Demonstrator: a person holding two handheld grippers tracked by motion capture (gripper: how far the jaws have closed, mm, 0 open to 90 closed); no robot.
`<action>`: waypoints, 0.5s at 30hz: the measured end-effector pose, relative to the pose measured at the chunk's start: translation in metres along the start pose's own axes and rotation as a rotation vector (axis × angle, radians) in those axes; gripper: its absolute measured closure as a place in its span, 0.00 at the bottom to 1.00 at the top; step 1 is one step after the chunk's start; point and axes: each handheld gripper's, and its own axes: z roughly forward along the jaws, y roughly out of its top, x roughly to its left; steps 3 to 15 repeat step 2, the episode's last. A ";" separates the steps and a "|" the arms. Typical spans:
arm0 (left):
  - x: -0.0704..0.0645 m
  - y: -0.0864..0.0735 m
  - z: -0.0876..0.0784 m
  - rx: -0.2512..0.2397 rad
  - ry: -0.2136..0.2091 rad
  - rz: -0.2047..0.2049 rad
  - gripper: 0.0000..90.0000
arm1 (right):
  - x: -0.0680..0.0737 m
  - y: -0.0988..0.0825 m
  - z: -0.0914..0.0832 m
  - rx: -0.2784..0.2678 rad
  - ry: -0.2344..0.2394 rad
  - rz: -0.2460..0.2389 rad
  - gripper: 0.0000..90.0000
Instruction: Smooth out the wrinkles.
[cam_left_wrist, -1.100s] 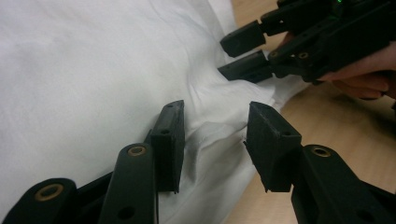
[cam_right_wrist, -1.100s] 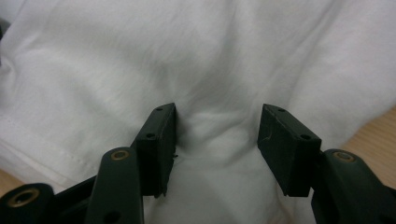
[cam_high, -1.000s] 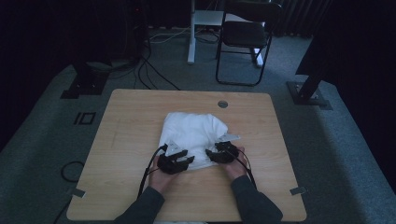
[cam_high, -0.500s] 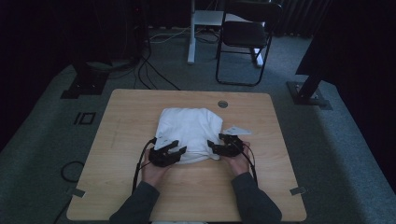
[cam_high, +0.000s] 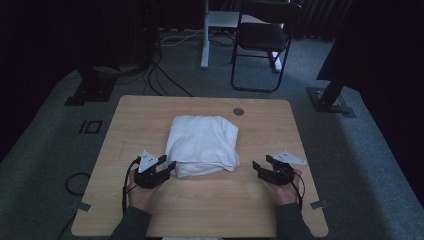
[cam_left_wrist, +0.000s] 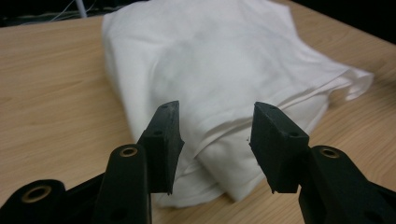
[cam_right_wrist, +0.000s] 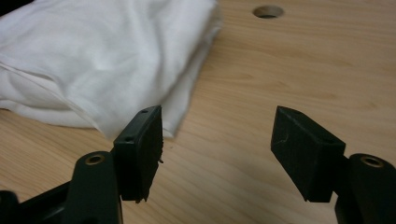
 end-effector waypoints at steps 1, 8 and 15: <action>0.001 -0.001 -0.001 0.000 0.010 -0.002 0.59 | -0.003 -0.002 -0.003 -0.001 -0.004 0.007 0.37; 0.002 -0.001 -0.002 0.000 0.015 -0.001 0.59 | -0.005 -0.003 -0.005 -0.002 -0.009 0.012 0.37; 0.002 -0.001 -0.002 0.000 0.015 -0.001 0.59 | -0.005 -0.003 -0.005 -0.002 -0.009 0.012 0.37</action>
